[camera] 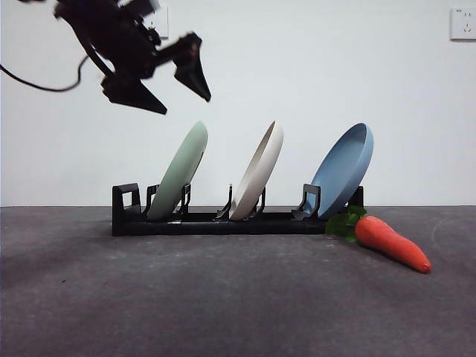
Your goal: Take the green plate from the plate rack,put the plate on the table,take the carrot from the table,put the carrot in the plate
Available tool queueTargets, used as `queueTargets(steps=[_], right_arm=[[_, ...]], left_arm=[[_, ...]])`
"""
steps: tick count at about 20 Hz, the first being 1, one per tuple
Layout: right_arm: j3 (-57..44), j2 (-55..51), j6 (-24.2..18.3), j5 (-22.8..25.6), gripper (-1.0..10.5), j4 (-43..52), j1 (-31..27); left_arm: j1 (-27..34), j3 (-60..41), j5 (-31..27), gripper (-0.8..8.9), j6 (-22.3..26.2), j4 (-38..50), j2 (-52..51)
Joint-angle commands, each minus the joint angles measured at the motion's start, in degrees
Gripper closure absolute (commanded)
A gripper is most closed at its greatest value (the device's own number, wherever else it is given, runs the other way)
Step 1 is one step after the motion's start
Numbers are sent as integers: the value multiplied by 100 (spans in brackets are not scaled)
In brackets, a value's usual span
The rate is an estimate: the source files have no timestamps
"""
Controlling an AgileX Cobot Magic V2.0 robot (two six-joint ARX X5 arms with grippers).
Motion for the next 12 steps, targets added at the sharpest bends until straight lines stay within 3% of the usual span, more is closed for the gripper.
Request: queueTargets(steps=[1, 7, 10, 12], right_arm=[[9, 9, 17, 15, 262, 9, 9], [9, 9, 59, 17, 262, 7, 9], [9, 9, 59, 20, 262, 7, 9], [9, 9, 57, 20, 262, 7, 9]], left_arm=[[-50, -4, -68, 157, 70, 223, 306], [-168, -4, -317, 173, 63, 387, 855], [-223, -4, -326, 502, 61, 400, 870], [-227, -4, -275, 669, -2, 387, 870]])
